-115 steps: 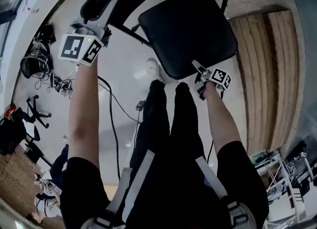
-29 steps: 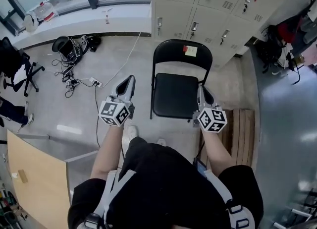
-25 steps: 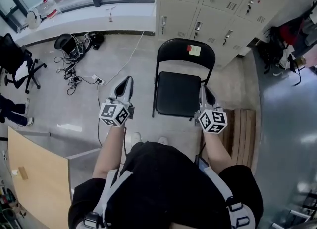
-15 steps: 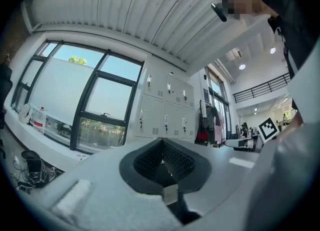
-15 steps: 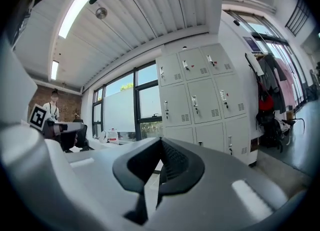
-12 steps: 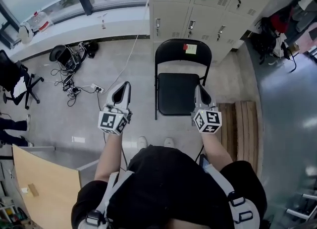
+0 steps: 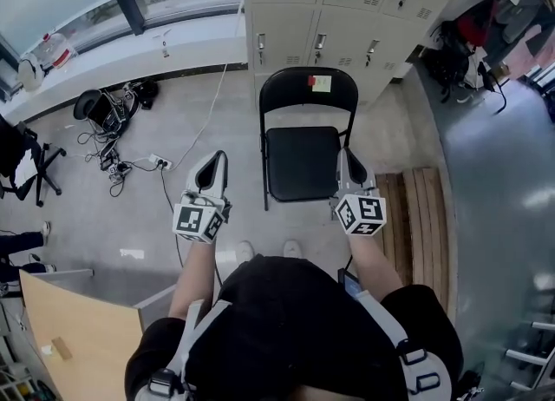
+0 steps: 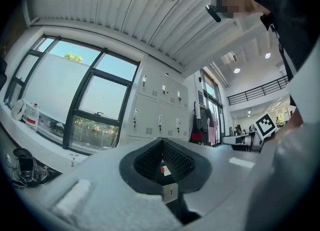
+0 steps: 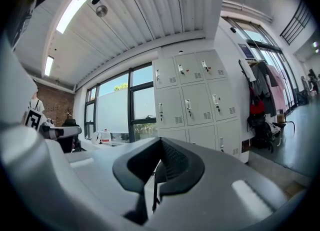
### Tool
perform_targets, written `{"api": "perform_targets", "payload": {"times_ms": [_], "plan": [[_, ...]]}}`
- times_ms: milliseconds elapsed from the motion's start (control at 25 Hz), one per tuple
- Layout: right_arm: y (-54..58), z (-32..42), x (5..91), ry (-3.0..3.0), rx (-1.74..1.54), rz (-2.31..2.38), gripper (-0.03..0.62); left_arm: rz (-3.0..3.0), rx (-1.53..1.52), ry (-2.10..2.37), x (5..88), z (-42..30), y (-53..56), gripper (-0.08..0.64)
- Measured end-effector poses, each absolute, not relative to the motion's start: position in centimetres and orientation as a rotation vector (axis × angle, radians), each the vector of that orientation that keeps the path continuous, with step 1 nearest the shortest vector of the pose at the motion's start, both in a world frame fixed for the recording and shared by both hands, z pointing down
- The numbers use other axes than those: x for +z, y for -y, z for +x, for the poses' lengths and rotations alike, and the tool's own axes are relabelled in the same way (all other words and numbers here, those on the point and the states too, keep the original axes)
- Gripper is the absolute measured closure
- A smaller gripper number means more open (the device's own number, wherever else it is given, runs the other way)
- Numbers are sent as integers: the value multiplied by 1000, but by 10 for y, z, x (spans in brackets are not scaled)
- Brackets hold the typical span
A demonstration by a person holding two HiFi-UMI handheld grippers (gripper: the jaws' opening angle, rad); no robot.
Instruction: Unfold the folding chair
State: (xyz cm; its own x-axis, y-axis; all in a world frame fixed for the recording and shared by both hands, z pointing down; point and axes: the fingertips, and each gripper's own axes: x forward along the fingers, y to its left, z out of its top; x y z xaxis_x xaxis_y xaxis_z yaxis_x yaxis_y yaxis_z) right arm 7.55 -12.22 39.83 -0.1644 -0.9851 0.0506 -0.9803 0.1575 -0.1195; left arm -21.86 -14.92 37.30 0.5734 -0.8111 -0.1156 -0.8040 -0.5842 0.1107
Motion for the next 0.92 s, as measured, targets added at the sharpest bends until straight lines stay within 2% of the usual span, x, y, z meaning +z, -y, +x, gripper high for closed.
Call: {"api": "perform_targets", "payload": {"times_ms": [920], "plan": [[126,68,382,-2340,-134,-2030,588,2807,-268,1300,362,-195,161,562]]}}
